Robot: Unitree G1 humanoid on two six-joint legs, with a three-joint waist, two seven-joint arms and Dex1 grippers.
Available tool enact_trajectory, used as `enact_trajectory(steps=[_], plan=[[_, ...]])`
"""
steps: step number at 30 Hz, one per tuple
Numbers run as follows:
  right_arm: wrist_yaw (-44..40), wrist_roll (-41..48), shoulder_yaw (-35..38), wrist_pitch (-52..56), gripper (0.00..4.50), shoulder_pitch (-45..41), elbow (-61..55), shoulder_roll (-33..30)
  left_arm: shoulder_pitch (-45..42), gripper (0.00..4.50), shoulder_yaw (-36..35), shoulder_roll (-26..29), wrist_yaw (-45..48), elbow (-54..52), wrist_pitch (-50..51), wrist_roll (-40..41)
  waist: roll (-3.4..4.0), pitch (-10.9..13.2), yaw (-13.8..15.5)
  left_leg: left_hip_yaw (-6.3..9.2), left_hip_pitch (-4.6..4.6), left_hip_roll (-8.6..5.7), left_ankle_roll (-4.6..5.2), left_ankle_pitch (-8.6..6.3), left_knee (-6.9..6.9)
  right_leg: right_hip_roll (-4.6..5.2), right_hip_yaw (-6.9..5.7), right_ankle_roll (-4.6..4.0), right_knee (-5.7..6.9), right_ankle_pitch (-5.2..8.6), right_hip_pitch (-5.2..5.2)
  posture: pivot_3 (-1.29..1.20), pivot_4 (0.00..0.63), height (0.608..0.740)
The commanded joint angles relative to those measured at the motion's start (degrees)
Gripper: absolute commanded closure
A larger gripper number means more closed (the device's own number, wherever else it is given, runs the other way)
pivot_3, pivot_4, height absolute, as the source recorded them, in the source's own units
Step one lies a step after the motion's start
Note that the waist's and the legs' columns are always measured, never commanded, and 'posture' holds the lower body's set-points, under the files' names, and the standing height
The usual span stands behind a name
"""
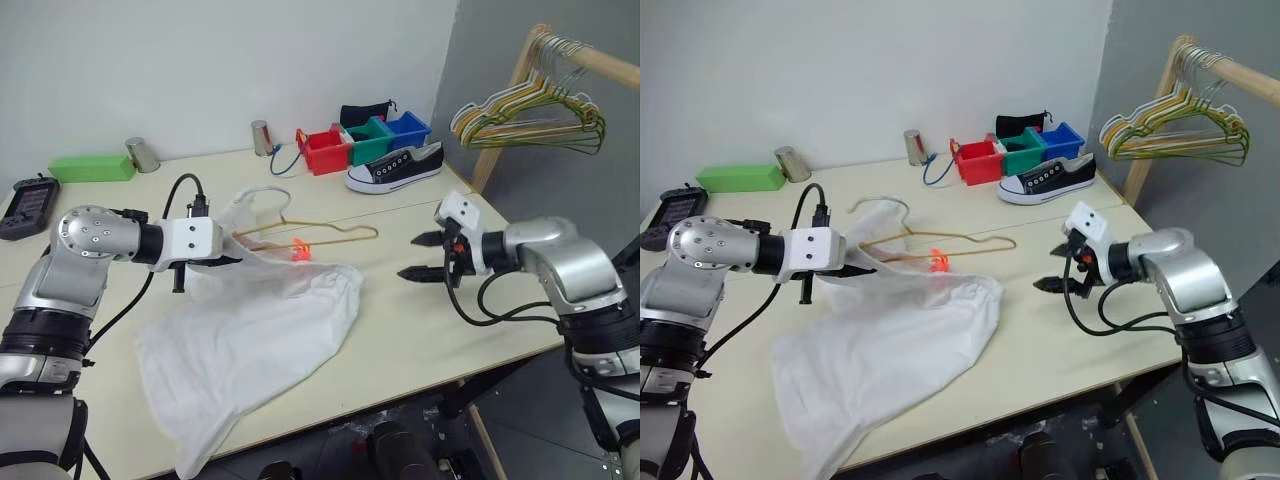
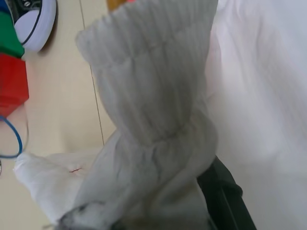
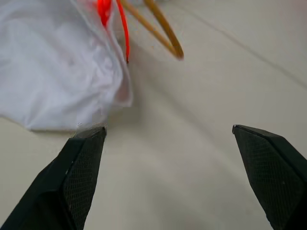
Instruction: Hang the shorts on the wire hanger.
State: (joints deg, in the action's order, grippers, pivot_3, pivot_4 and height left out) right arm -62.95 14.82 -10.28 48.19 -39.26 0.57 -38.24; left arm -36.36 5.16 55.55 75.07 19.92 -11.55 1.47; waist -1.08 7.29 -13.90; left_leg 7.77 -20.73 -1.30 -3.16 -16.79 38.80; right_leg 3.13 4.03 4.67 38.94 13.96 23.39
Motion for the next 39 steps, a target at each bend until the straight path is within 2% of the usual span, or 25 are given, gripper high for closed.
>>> enact_trajectory(steps=[1,4,8,15,25,26,27,28,39], plan=[[4.23,6.14,3.52,8.93,0.04,0.71,0.18,6.74,0.72,4.40,-4.43,2.38,-1.52,-3.55,2.88,2.60,-0.01,0.00,-0.26,0.00,0.02,0.03,0.00,0.00,0.00,-0.03,0.00,0.00,0.01,0.00,0.00,-0.15,0.046,0.740],[8.18,11.65,7.64,18.24,0.04,-0.02,1.12,14.27,1.96,4.40,-5.19,3.05,-1.92,-4.81,3.70,2.92,0.00,0.00,-0.02,0.05,0.06,0.04,0.01,0.01,-0.01,-0.06,-0.01,-0.09,0.07,-0.06,0.00,-0.13,0.043,0.740],[12.91,14.28,10.67,23.32,0.04,-1.24,3.66,19.41,2.90,4.40,-5.63,3.50,-2.31,-6.12,4.49,3.18,0.00,-0.01,1.05,0.09,0.05,0.02,0.01,0.01,-0.01,-0.07,-0.01,-0.10,0.05,-0.07,-0.01,-0.12,0.040,0.740],[19.36,13.46,11.16,20.82,0.04,-1.70,9.28,24.17,4.39,4.40,-5.93,3.81,-2.81,-8.23,5.36,3.85,0.01,-0.01,2.63,0.07,0.05,0.01,0.01,0.01,-0.04,-0.06,-0.02,-0.11,0.03,-0.07,0.00,-0.11,0.029,0.740],[23.91,14.23,12.51,16.94,0.04,-3.77,13.46,28.48,4.53,4.40,-5.75,3.67,-3.05,-8.30,5.20,3.91,0.01,-0.03,2.75,0.05,0.05,0.01,0.01,0.01,-0.04,-0.07,-0.02,-0.13,0.02,-0.09,0.01,-0.10,0.020,0.740],[24.19,14.19,12.69,16.45,0.40,-3.98,13.95,28.61,4.59,4.40,-5.74,3.70,-3.05,-8.32,5.13,3.90,0.01,-0.03,2.76,0.06,0.05,0.01,0.01,0.01,-0.04,-0.07,-0.02,-0.14,0.03,-0.09,0.01,-0.10,0.018,0.740],[24.41,14.26,12.94,16.10,0.52,-4.17,14.43,28.73,4.63,4.40,-5.73,3.71,-3.05,-8.39,5.12,3.90,0.00,-0.04,2.77,0.06,0.05,0.01,0.01,0.01,-0.04,-0.07,-0.01,-0.14,0.03,-0.09,0.01,-0.10,0.017,0.740],[24.52,14.34,13.02,15.85,0.86,-4.30,14.77,28.76,4.64,4.40,-5.72,3.71,-3.05,-8.43,5.13,3.91,0.00,-0.05,2.77,0.06,0.05,0.01,0.01,0.01,-0.04,-0.07,-0.01,-0.14,0.03,-0.09,0.01,-0.10,0.017,0.740],[23.40,14.93,11.85,14.82,3.48,-3.94,14.34,28.00,3.86,4.40,-5.36,3.35,-3.55,-8.23,5.16,3.57,0.01,-0.09,2.74,0.06,0.04,0.01,0.01,0.01,-0.04,-0.07,-0.02,-0.14,0.03,-0.10,0.02,-0.10,0.020,0.740]])
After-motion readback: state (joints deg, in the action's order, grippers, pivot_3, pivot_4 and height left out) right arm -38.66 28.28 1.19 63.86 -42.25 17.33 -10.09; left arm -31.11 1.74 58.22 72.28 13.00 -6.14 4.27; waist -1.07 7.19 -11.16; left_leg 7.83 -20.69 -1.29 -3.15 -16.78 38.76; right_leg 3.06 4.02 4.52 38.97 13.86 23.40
